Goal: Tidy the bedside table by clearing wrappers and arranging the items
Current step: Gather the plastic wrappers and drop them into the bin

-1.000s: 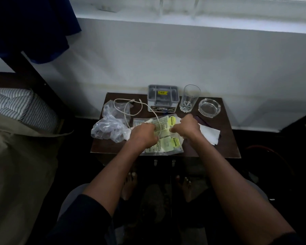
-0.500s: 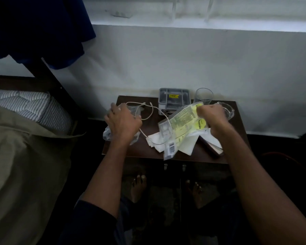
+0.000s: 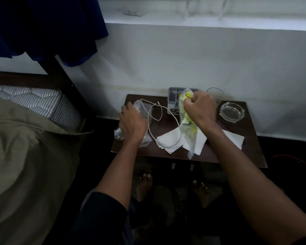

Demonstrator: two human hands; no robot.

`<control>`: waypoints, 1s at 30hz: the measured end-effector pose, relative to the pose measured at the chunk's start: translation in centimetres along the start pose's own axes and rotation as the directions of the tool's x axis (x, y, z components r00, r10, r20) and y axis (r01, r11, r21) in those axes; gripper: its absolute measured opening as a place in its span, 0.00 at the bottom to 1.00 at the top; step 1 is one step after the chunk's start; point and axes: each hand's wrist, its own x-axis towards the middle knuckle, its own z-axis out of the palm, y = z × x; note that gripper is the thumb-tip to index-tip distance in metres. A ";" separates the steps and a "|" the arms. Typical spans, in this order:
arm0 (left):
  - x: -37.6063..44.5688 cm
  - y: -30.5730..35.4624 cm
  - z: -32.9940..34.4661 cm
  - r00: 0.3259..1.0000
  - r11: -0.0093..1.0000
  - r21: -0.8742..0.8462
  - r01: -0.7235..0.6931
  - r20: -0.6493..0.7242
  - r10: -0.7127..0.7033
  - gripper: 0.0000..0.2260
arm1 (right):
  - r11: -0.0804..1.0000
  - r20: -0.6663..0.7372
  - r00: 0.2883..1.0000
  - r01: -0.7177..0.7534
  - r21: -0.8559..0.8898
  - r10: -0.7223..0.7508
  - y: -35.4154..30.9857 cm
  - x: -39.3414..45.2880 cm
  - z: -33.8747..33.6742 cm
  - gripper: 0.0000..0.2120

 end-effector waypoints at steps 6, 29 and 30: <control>-0.3 1.0 -1.0 0.983 0.990 -0.068 -0.125 -0.147 0.114 0.26 | 0.999 0.069 0.997 0.035 -0.027 -0.033 -1.7 -1.0 2.3 0.13; -2.5 5.3 -3.1 0.752 0.694 -0.359 -0.624 -0.517 0.409 0.22 | 0.977 0.080 0.995 -0.081 0.197 0.066 1.5 1.1 -1.7 0.15; -2.8 6.2 -2.6 0.761 0.671 -0.402 -0.623 -0.510 0.401 0.21 | 0.950 0.091 0.991 -0.123 0.286 0.101 2.0 1.1 -2.4 0.16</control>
